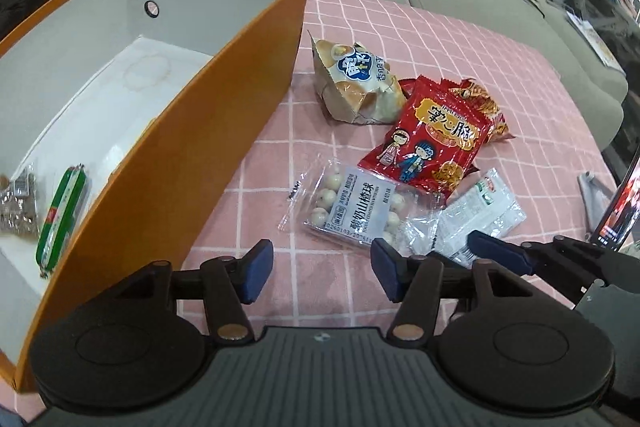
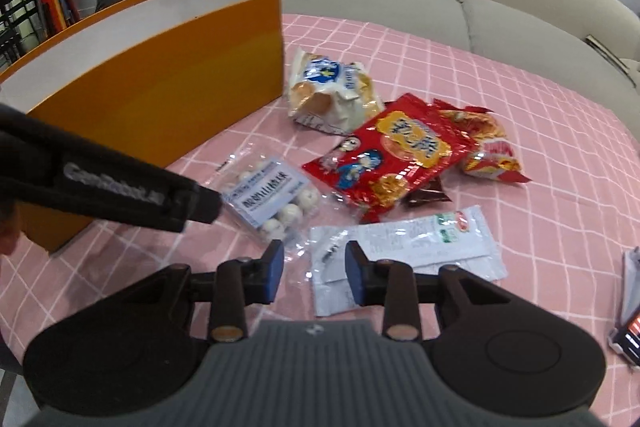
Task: Organize snacks
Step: 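Withdraw both tools from the box back over the remaining snacks, then grasp the milk-ball packet with the right tool while the left tool grasps the white sachet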
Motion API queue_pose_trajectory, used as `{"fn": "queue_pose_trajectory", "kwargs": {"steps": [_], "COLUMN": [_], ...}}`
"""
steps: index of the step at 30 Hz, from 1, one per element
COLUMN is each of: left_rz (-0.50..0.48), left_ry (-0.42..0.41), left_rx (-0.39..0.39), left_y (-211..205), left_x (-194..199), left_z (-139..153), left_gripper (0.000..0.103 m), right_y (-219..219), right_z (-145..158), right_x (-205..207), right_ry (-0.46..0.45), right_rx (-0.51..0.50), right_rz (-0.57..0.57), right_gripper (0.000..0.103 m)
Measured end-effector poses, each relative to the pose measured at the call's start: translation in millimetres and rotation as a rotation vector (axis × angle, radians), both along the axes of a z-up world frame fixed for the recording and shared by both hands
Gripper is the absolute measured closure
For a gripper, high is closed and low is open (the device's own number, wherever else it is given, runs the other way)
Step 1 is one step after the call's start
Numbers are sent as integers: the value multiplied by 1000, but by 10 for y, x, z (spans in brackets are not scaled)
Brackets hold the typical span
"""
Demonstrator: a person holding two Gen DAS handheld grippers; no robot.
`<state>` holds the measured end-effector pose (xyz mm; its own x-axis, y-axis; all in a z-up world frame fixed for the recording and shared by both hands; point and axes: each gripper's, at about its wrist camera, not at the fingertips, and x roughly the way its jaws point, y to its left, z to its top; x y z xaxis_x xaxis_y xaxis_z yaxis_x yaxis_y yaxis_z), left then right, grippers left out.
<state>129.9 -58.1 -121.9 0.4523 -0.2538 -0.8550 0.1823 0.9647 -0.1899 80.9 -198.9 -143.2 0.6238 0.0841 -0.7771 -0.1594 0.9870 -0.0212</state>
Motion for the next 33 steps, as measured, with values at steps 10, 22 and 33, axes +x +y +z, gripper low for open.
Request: {"fn": "queue_pose_trajectory", "kwargs": {"steps": [10,22,33], "left_rz": [39,95,103], "left_ry": [9,51,73], "left_rx": [-10,4,-27], "left_y": [-26,51,72], "left_x": [-52,-18,-63], "left_z": [-15,-80,-78], "left_gripper": [37,46,44], "right_y": [-393,-79,39], "right_z": [52,-130,-101], "right_x": [223,341,53], "right_ry": [-44,-26,-14], "right_rx": [-22,-4,62], "right_rz": [-121,36,70], "right_gripper": [71,71,72]}}
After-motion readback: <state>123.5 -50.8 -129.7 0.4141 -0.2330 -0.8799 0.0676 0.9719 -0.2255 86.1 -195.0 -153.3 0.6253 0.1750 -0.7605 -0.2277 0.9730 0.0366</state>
